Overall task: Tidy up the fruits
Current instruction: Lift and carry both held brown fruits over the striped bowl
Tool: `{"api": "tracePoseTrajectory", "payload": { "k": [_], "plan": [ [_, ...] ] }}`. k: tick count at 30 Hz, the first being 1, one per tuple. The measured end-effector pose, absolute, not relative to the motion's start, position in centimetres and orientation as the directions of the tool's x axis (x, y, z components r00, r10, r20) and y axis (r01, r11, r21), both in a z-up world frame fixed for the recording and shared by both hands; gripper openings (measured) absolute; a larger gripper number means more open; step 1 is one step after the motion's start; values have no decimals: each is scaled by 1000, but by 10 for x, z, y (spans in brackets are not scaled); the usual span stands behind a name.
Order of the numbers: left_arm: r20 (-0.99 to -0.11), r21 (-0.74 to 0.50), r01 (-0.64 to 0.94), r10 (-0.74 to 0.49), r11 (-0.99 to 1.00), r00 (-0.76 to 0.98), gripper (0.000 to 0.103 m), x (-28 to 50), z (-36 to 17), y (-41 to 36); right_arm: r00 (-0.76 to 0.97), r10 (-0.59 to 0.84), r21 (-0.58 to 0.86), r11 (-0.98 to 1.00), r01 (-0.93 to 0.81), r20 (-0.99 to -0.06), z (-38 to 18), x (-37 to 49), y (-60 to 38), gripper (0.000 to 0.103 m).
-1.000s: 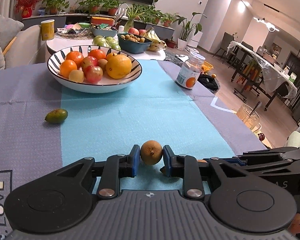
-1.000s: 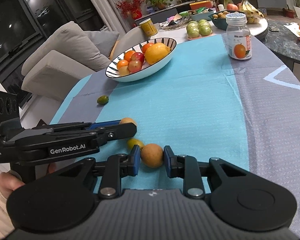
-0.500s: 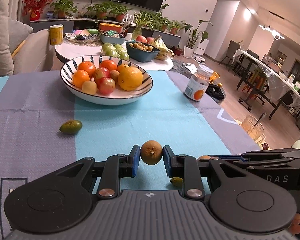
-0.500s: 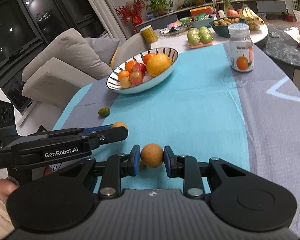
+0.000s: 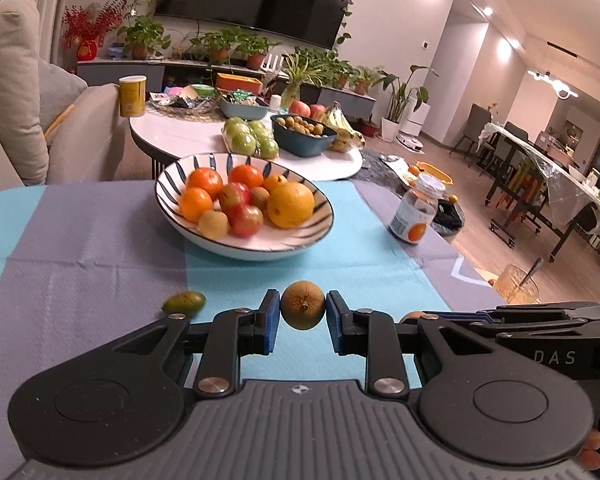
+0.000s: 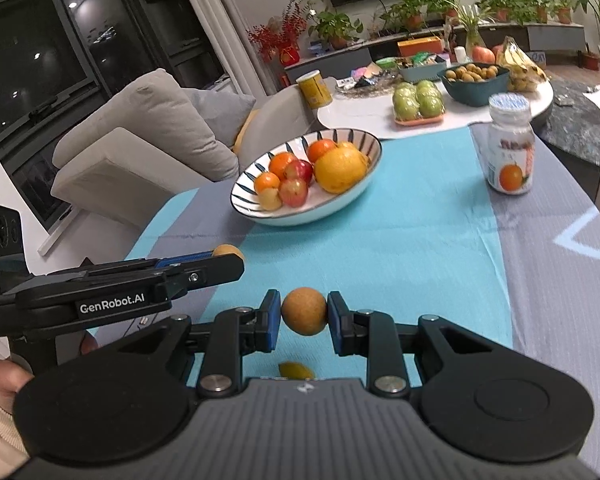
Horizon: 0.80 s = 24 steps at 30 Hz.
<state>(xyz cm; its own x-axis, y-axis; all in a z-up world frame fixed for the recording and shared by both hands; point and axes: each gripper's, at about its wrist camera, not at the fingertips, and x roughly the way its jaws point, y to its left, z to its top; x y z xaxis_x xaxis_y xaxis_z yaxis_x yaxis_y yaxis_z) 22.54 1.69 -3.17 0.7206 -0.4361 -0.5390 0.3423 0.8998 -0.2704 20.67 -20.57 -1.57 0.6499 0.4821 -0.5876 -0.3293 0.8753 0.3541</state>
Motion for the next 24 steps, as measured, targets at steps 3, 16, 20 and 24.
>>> {"api": "tracePoseTrajectory", "payload": {
  "k": [3, 16, 20, 24],
  "plan": [
    [-532, -266, 339, -430, 903, 729, 24, 229, -28, 20, 655, 481, 345, 876, -337, -583, -13, 211, -202, 55],
    [-510, -253, 331, -416, 909, 753, 24, 241, -19, 30, 678, 471, 314, 882, -352, -565, -1, 229, -194, 55],
    [-507, -249, 325, -409, 912, 759, 24, 245, -16, 33, 684, 465, 307, 885, -350, -562, 0, 235, -195, 55],
    [-505, -245, 324, -406, 914, 762, 24, 251, -15, 35, 687, 465, 305, 885, -351, -558, 2, 242, -193, 55]
  ]
}}
